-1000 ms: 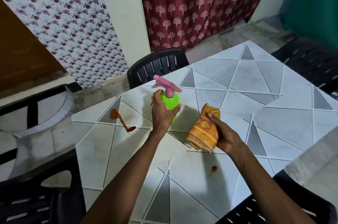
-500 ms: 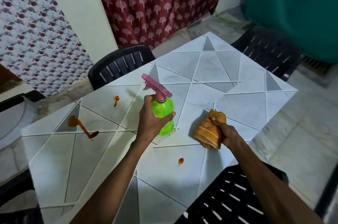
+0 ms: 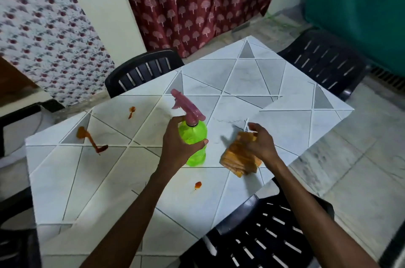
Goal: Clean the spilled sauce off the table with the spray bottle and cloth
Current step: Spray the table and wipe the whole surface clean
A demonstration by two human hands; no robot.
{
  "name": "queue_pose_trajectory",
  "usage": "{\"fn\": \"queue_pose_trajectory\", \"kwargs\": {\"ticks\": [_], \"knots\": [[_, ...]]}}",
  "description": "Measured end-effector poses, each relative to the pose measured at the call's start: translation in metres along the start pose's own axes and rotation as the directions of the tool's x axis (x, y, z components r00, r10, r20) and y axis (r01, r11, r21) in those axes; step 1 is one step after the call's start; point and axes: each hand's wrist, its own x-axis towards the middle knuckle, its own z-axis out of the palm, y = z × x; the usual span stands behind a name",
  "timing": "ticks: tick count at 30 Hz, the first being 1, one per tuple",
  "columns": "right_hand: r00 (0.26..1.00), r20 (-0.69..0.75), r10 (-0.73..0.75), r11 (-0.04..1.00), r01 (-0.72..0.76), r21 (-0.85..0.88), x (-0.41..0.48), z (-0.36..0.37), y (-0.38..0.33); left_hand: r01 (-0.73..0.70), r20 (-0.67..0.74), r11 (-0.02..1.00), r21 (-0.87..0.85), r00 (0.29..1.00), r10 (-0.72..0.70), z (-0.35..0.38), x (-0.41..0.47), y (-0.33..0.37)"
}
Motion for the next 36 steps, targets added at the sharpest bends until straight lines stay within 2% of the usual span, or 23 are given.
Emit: {"fn": "queue_pose_trajectory", "kwargs": {"ticks": [1, 3, 5, 9, 13, 16, 17, 19, 20, 22, 24, 26, 28, 30, 33, 36], "knots": [[0.991, 0.094, -0.097, 0.981, 0.080, 0.176, -0.009, -0.002, -0.018, -0.012, -0.001, 1.000, -0.002, 1.000, 0.012, 0.000, -0.004, 0.002], [0.918, 0.229, -0.324, 0.913, 0.239, 0.332, -0.029, -0.003, -0.053, -0.020, 0.022, 1.000, -0.010, 1.000, 0.020, 0.001, -0.010, 0.006], [0.829, 0.281, -0.484, 0.852, 0.374, 0.366, -0.044, 0.004, -0.083, -0.020, 0.040, 1.000, -0.004, 0.999, 0.020, -0.001, -0.020, 0.017], [0.757, 0.299, -0.580, 0.799, 0.460, 0.387, -0.054, 0.033, -0.128, -0.052, 0.127, 0.999, 0.014, 0.991, 0.050, -0.010, -0.035, 0.027], [0.803, 0.217, -0.555, 0.804, 0.450, 0.390, -0.063, 0.069, -0.144, -0.010, 0.155, 1.000, -0.029, 0.988, 0.014, -0.027, -0.044, 0.020], [0.880, 0.131, -0.457, 0.849, 0.388, 0.359, -0.068, 0.096, -0.158, 0.125, 0.343, 0.977, -0.174, 0.938, -0.059, -0.052, -0.043, -0.010], [0.908, 0.127, -0.400, 0.861, 0.325, 0.391, -0.066, 0.104, -0.162, 0.173, 0.404, 0.972, -0.161, 0.910, -0.095, -0.064, -0.041, -0.024], [0.941, 0.167, -0.294, 0.880, 0.199, 0.431, -0.062, 0.120, -0.172, 0.249, 0.462, 0.968, 0.001, 0.859, -0.222, -0.096, -0.036, -0.052], [0.950, 0.190, -0.248, 0.891, 0.147, 0.429, -0.060, 0.127, -0.175, 0.285, 0.431, 0.955, 0.081, 0.854, -0.292, -0.111, -0.033, -0.071], [0.958, 0.231, -0.170, 0.912, 0.064, 0.404, -0.057, 0.145, -0.181, 0.383, 0.243, 0.901, 0.204, 0.871, -0.426, -0.144, -0.022, -0.114], [0.958, 0.268, -0.100, 0.928, -0.008, 0.373, -0.055, 0.165, -0.184, 0.460, 0.073, 0.824, 0.329, 0.858, -0.509, -0.170, -0.011, -0.155], [0.959, 0.278, -0.051, 0.941, -0.047, 0.335, -0.052, 0.190, -0.188, 0.502, -0.027, 0.772, 0.389, 0.844, -0.535, -0.194, -0.001, -0.188], [0.953, 0.301, -0.020, 0.948, -0.078, 0.310, -0.049, 0.200, -0.186, 0.478, -0.116, 0.744, 0.467, 0.867, -0.484, -0.205, 0.002, -0.203], [0.952, 0.304, 0.021, 0.960, -0.105, 0.262, -0.042, 0.220, -0.186, 0.433, -0.130, 0.660, 0.613, 0.880, -0.456, -0.220, 0.007, -0.220], [0.946, 0.314, 0.079, 0.963, -0.154, 0.221, -0.026, 0.240, -0.182, 0.401, -0.039, 0.531, 0.746, 0.823, -0.566, -0.235, 0.013, -0.241], [0.948, 0.287, 0.138, 0.954, -0.205, 0.220, -0.010, 0.251, -0.183, 0.344, 0.083, 0.527, 0.777, 0.775, -0.627, -0.241, 0.014, -0.260]]}}
